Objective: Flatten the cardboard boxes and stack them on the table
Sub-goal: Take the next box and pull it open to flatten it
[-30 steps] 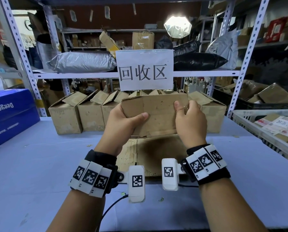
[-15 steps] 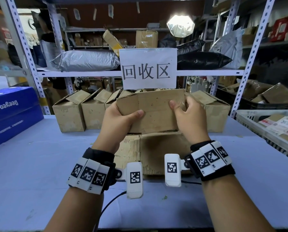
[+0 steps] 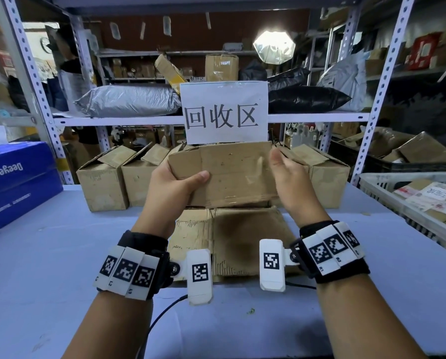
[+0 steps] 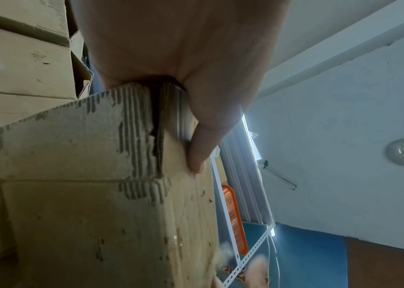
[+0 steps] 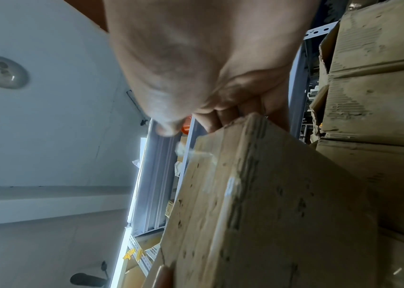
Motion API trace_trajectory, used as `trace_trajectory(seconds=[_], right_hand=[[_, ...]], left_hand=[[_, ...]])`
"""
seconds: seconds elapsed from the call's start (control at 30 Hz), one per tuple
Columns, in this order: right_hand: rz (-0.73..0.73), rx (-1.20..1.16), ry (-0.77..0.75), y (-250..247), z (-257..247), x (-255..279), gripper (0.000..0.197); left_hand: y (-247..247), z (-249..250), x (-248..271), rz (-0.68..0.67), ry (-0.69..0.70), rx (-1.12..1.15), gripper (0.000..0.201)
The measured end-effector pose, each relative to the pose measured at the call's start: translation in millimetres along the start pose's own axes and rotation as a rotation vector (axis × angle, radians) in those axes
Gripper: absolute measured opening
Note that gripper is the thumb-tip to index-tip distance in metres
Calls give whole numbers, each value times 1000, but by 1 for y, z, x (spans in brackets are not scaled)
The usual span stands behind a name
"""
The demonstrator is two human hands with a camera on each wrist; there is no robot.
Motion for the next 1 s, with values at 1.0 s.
trace_trajectory(seconds=[1.0], right_hand=[[148, 269, -103, 6, -5, 2, 29]], left_hand=[[4, -2, 6, 8, 28, 42, 32]])
Point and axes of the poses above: each hand's wrist, its own x-axis away from the middle knuckle, its own y-axis out of the palm, z = x × y, the point moved 3 cm from there along -x, towards the middle knuckle, and after that the axes turned 2 degrees about -z, right-handed, at the moved point
